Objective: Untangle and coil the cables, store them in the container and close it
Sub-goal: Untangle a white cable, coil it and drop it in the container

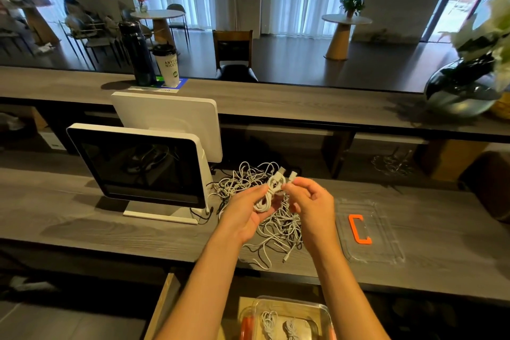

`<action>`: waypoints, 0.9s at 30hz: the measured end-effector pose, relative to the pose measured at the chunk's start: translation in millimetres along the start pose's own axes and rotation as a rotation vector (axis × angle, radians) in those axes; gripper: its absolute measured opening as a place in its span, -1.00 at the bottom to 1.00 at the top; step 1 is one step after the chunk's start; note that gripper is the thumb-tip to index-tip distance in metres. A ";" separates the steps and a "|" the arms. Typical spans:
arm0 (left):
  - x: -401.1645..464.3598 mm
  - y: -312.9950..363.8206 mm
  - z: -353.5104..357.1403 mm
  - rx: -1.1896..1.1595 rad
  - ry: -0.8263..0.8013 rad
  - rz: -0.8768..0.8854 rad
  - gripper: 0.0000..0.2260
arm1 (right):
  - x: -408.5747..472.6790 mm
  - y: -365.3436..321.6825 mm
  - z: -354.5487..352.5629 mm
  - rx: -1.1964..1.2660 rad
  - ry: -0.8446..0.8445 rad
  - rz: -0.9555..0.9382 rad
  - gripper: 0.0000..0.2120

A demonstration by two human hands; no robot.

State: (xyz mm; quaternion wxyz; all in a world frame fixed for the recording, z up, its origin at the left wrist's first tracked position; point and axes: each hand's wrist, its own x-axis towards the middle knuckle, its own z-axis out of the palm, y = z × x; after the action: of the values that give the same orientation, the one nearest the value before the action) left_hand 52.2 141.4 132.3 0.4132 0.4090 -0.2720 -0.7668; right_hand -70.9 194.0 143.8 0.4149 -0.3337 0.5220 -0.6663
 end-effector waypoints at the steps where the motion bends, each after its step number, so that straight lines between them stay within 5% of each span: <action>1: 0.6 0.0 -1.0 -0.014 0.002 0.023 -0.84 | -0.4 0.3 -0.3 -0.052 -0.004 0.010 -0.94; 8: -2.2 1.0 -6.5 0.012 0.002 0.096 -0.82 | 4.8 2.7 -1.9 -0.554 0.052 -0.049 -0.76; 17: -7.6 3.8 -5.5 0.224 -0.012 0.168 -0.82 | 3.3 2.8 0.8 -0.723 0.063 -0.153 -0.94; 21: -9.3 2.2 -5.3 0.293 -0.043 0.181 -0.81 | 4.6 -1.3 0.9 -0.643 0.036 -0.124 -0.90; 27: -9.9 -0.1 -4.7 0.135 -0.047 0.129 -0.81 | 0.5 -3.5 3.7 -0.155 -0.048 0.078 -0.90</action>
State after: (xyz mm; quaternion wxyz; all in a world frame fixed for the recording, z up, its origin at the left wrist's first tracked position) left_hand 59.4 149.6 133.7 0.4270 0.3994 -0.3584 -0.7278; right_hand -68.5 192.4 148.1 0.4259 -0.3599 0.5747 -0.5990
